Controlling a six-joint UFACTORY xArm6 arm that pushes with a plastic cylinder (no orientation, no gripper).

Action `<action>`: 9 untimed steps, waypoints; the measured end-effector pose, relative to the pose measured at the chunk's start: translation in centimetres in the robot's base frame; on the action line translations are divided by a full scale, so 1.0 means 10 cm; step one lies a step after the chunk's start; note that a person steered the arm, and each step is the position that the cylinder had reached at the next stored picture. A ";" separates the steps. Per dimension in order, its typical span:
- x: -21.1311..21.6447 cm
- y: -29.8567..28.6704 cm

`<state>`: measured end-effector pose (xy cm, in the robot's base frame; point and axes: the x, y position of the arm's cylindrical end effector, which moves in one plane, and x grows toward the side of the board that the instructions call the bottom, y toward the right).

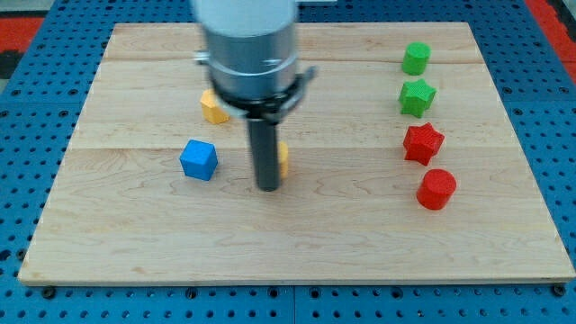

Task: Push the red star at the bottom left of the green star

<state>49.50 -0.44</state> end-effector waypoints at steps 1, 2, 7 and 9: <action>-0.36 0.09; -0.47 0.09; -0.09 0.94; -0.25 2.14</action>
<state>47.03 20.93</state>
